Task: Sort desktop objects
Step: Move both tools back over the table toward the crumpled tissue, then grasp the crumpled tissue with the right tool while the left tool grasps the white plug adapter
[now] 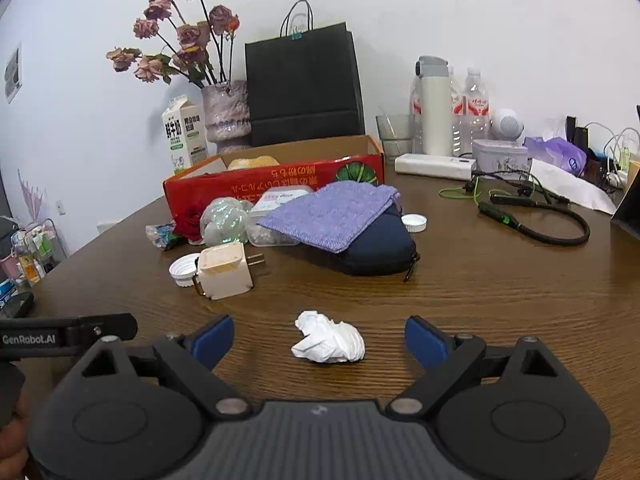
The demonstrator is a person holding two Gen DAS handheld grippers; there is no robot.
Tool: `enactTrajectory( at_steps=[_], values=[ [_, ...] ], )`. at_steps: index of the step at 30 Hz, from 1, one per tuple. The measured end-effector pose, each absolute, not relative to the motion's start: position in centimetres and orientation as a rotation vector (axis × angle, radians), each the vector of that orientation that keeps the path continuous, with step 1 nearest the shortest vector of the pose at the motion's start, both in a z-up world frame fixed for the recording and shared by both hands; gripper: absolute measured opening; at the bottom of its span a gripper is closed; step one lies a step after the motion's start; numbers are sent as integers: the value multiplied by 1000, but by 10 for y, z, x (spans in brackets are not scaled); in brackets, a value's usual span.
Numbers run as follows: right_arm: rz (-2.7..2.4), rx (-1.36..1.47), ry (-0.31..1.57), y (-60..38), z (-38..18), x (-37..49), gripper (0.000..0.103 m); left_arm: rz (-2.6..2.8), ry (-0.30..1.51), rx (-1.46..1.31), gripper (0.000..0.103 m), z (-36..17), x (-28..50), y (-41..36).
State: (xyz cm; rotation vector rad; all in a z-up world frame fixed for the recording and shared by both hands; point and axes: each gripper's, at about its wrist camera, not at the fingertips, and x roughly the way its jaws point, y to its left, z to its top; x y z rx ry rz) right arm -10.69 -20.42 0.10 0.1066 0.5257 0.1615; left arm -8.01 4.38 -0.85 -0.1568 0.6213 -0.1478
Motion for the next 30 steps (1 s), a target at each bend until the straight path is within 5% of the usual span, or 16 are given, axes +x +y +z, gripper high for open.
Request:
enactTrajectory(
  at_steps=[5, 9, 14, 16, 22, 26, 30],
  values=[
    [132, 129, 590, -206, -1, -97, 90, -102, 663, -71, 103, -6, -75, 30],
    [142, 121, 633, -207, -4, -89, 75, -127, 667, -37, 103, 0, -72, 23],
    [171, 90, 630, -205, -5, -79, 44, -188, 553, 2, 102, 15, -57, 13],
    [197, 103, 640, -207, -3, -74, 21, -244, 521, 58, 101, 18, -44, 4],
    [211, 124, 631, -218, 2, -68, 21, -375, 515, 236, 93, 13, -3, -28],
    [211, 144, 605, -227, 6, -69, 21, -421, 596, 208, 74, 5, 4, -36],
    [203, 150, 610, -233, 4, -64, 21, -474, 618, 211, 73, 6, -9, -43]
  ],
)
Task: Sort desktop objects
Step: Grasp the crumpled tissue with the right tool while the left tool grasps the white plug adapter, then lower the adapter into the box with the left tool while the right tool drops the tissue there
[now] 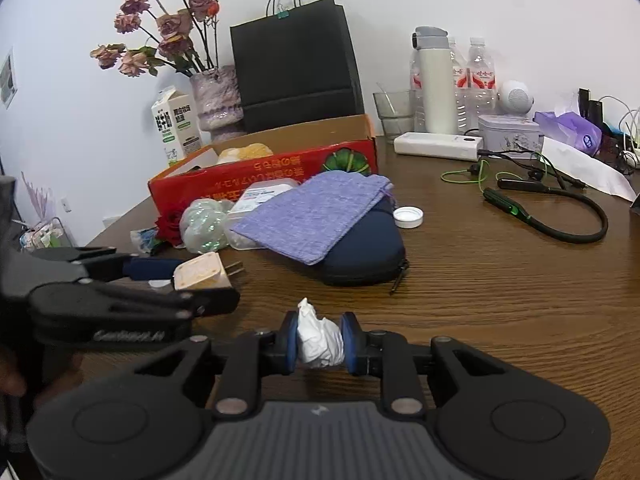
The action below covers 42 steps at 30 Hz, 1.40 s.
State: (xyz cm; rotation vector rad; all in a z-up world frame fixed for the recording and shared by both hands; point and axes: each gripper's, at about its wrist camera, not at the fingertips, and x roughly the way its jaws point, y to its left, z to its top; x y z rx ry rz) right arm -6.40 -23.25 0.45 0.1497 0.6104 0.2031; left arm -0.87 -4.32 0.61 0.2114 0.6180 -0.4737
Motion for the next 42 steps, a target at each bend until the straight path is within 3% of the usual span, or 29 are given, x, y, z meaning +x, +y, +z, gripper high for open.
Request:
enactTrajectory(
  at_steps=[5, 7, 8, 9, 12, 19, 24, 29, 37, 42],
  values=[
    [217, 133, 611, -232, 5, -58, 22, -482, 611, 245, 82, 7, -6, -51],
    [220, 136, 622, -231, 3, -55, 22, -458, 632, 245, 68, 3, 4, -55],
    [218, 139, 629, -231, 2, -53, 22, -461, 652, 229, 46, 1, 9, -54],
    [216, 140, 632, -231, 2, -53, 22, -456, 674, 212, 40, -1, 12, -53],
    [213, 151, 624, -233, 7, -56, 21, -452, 707, 135, 39, 5, 8, -45],
    [278, 160, 541, -236, 52, -48, 21, -406, 597, 1, 39, 59, -8, -16],
    [375, 184, 525, -229, 103, 13, 21, -362, 560, -51, 39, 109, 37, 5],
    [382, 131, 498, -212, 143, 103, 21, -273, 567, -35, 39, 137, 130, 3],
    [240, 69, 728, -184, 103, 289, 21, -123, 685, -10, 39, 113, 277, -39],
    [146, 49, 839, -178, 65, 350, 21, -10, 768, 30, 39, 84, 337, -52]
  ],
)
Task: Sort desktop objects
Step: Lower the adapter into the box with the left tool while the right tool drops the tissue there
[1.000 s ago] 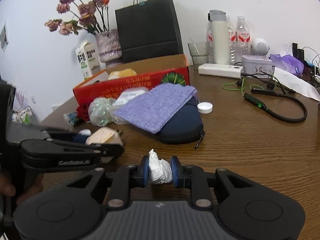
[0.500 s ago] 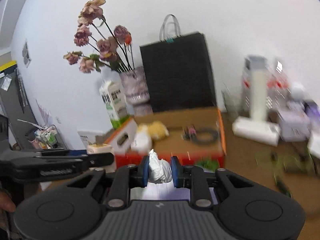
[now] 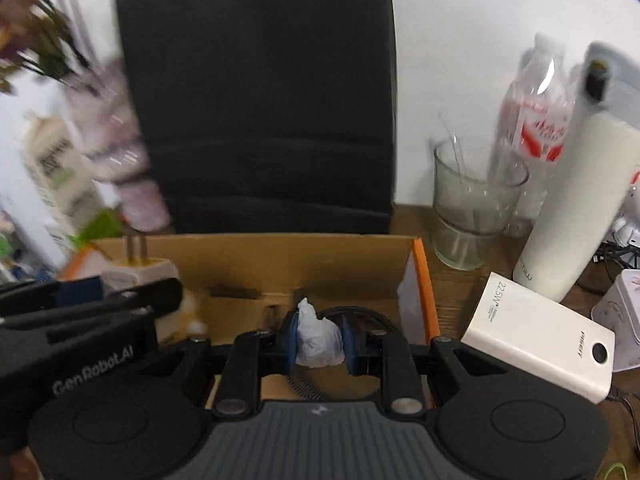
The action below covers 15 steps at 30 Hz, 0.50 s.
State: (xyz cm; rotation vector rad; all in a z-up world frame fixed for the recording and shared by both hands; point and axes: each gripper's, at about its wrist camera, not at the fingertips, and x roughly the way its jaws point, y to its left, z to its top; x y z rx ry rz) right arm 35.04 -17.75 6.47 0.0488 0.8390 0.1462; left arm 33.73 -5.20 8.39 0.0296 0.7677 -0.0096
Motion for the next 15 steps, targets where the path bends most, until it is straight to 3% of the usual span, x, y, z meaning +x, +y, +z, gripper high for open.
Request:
enactTrajectory(
  at_steps=[8, 14, 15],
  values=[
    [117, -36, 925, -164, 33, 382, 22, -13, 909, 44, 42, 43, 366, -43],
    [88, -30, 910, -162, 42, 378, 29, 4, 821, 84, 64, 64, 351, -41],
    [76, -33, 896, -163, 48, 375, 40, 2, 805, 80, 67, 71, 344, -41]
  ],
)
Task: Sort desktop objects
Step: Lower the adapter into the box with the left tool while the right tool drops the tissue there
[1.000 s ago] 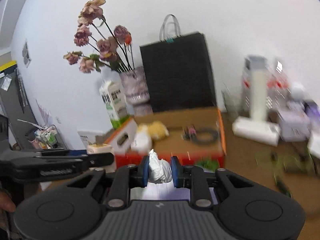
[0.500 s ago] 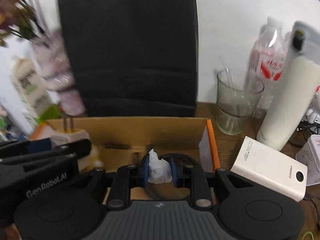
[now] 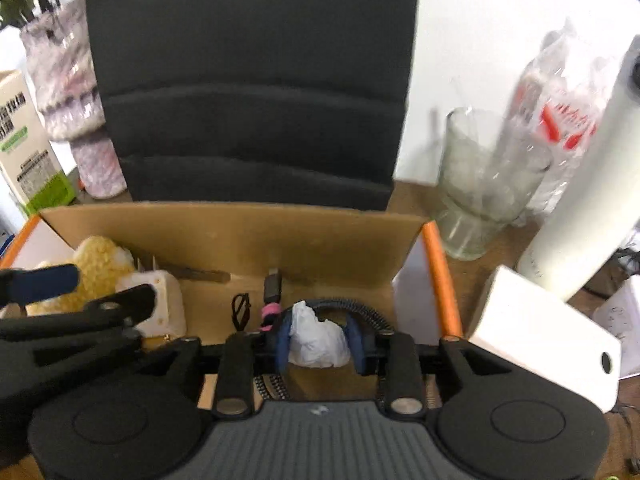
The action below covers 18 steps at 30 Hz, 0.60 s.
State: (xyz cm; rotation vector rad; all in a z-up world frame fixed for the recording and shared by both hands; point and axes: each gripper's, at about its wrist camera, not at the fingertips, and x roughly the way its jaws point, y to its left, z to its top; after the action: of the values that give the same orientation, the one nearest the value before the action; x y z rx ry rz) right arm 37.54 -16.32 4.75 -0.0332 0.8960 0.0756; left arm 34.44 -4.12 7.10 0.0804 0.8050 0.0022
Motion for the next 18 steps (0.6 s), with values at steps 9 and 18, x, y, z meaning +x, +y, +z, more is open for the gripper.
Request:
enactTrajectory(
  at_steps=[9, 18],
  values=[
    [128, 42, 706, -191, 113, 281, 71, -36, 648, -65, 103, 125, 242, -15],
    [178, 96, 548, -212, 105, 94, 84, -128, 536, -151, 103, 94, 62, -6]
  ],
)
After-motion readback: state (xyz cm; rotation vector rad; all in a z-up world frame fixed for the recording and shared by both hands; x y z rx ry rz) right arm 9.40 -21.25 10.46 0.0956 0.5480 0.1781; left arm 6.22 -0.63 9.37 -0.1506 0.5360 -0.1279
